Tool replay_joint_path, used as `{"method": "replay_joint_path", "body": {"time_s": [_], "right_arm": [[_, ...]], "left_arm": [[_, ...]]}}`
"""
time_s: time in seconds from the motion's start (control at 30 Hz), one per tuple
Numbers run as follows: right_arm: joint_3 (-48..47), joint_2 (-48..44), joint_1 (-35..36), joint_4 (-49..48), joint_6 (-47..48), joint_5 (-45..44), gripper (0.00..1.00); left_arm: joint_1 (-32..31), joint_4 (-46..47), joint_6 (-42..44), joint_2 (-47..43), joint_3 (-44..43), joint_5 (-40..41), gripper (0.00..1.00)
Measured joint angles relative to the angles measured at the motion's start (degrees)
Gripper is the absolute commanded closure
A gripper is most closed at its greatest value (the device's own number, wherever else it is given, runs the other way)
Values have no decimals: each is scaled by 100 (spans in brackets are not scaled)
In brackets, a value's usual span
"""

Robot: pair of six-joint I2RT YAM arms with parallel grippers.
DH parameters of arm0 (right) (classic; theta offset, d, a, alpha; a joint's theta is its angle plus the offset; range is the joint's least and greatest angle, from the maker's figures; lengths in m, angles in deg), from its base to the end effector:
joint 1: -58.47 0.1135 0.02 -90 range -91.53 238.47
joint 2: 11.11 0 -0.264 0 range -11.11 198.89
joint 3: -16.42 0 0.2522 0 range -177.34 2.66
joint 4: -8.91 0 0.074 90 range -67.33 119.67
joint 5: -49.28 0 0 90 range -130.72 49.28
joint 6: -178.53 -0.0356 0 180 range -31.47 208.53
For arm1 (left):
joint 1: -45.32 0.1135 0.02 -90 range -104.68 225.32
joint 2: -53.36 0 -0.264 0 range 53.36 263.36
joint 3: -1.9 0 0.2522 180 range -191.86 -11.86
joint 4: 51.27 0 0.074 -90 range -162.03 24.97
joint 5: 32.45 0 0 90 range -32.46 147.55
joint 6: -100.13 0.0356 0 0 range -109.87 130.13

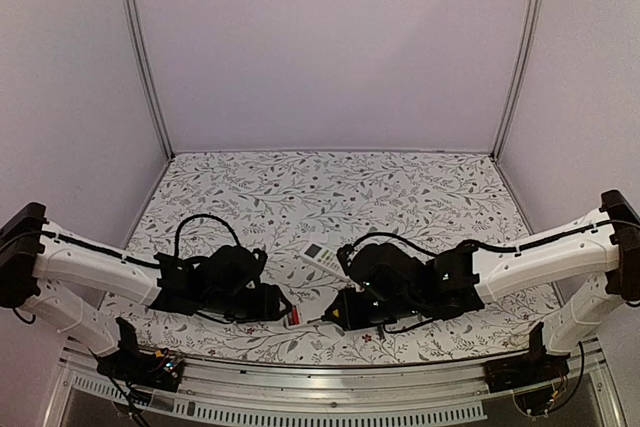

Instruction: Unload the batteries from the remote control

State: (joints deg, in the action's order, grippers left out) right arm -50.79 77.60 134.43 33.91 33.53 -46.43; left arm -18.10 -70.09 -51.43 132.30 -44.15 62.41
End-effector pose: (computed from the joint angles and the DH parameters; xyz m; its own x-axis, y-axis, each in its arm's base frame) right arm 0.0820 0.3135 0.2056 -0.8781 -0.1515 -0.4539 -0.4000 0.7530 0.5225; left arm 0.1141 -0.2213 0.1497 -0.9302 -0.0990 -0.3536 0.1044 0.8519 -0.5132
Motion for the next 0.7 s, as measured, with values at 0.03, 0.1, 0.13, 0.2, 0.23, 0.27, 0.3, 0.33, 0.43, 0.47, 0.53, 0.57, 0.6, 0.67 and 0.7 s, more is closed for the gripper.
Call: {"method": "replay_joint_path", "body": {"time_s": [0.03,0.1,0.13,0.2,0.23,0.27,0.3,0.33,0.43,0.47,0.53,0.57,0.6,0.67,0.7], "right_arm": [[-101,87,0,42,2,2,100],[-236,210,0,120,22,4,100],[-321,278,0,175,28,2,100],[-472,411,0,258,48,2,100],[-562,492,0,306,55,2,100],[-660,579,0,367,63,0,100],[-752,660,0,433,68,-2,100],[-831,732,0,492,76,-4,100],[-1032,918,0,664,90,-57,100],[-1082,968,0,721,92,-90,100],[-1141,1027,0,800,96,-131,100],[-1182,1049,-2,850,101,-149,100],[-1226,1073,-11,876,105,-157,100],[-1296,1119,-26,929,111,-170,100],[-1331,1143,-31,944,114,-173,100]], "left_arm": [[37,109,-70,-55,118,-63,45],[98,321,-153,-87,315,-223,47],[114,400,-186,-85,378,-299,49],[136,533,-229,-79,444,-413,53],[140,601,-247,-70,452,-450,55],[149,673,-245,-55,455,-479,57],[160,745,-256,-37,457,-514,59],[170,802,-264,-15,457,-538,60],[197,927,-267,94,457,-584,66],[203,933,-260,140,457,-592,68],[208,925,-256,216,457,-592,70],[210,901,-254,260,452,-590,70],[210,868,-256,297,444,-586,70],[212,809,-234,369,411,-577,71],[214,782,-225,398,385,-575,72]]}}
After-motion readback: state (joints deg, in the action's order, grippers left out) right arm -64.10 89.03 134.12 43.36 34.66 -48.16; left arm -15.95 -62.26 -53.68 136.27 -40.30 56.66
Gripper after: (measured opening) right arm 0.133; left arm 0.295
